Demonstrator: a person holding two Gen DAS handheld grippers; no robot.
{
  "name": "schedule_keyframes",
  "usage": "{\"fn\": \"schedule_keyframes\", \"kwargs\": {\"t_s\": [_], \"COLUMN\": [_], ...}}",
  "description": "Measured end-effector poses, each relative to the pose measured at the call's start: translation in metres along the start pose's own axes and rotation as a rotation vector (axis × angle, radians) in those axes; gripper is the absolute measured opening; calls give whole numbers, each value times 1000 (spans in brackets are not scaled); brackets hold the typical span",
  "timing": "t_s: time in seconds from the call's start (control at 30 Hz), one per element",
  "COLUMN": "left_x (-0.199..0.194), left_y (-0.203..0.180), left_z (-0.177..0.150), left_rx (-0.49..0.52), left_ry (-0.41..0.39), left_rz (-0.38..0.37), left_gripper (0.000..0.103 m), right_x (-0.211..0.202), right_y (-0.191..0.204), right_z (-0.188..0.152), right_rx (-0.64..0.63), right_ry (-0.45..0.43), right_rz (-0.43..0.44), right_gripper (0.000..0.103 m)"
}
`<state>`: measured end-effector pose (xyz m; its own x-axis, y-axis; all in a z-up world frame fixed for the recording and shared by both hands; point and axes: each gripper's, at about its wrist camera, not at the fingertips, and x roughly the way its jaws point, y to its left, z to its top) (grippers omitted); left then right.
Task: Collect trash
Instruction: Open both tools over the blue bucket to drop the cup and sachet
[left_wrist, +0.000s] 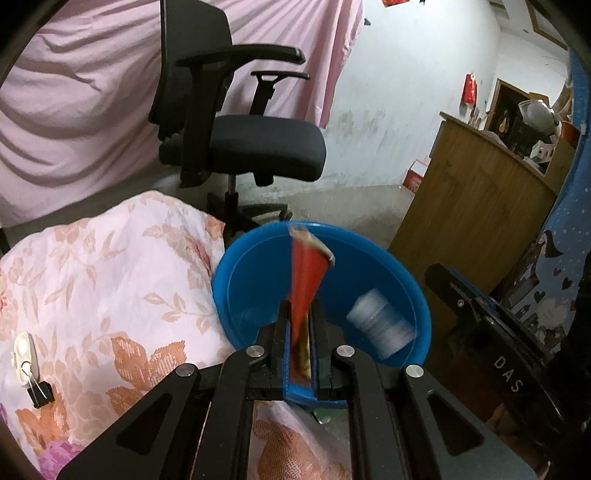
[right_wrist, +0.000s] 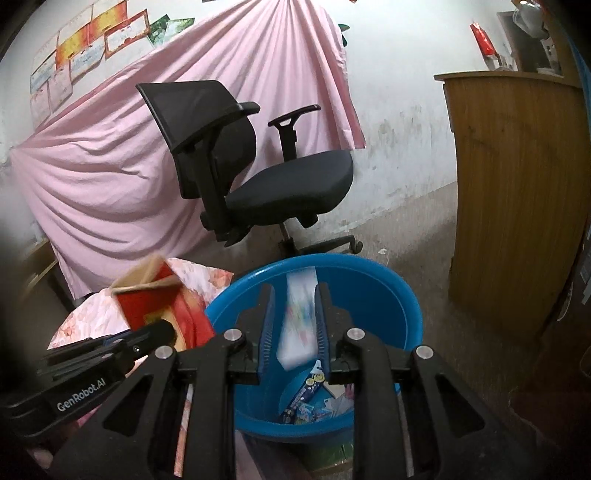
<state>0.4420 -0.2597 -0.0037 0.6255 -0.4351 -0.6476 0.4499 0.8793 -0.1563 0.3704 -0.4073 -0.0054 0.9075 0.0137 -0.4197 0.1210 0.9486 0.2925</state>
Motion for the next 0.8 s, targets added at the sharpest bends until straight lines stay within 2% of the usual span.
{"fn": "schedule_keyframes", "kwargs": {"t_s": [0.17, 0.67, 0.8], "left_x": [1, -16, -27], "left_y": [3, 9, 14], "left_z": [-4, -7, -7], "left_rx": [-10, -16, -26], "left_ry": [13, -21, -33], "left_rz": [4, 35, 47], "left_gripper": [26, 31, 33], "right_x": [0, -3, -14], "right_y": [-2, -2, 6], "right_z": [0, 5, 11], "right_rx": [2, -2, -16], "right_ry": [12, 1, -33], "right_rz": [-5, -7, -4], "right_gripper": [44, 45, 46]}}
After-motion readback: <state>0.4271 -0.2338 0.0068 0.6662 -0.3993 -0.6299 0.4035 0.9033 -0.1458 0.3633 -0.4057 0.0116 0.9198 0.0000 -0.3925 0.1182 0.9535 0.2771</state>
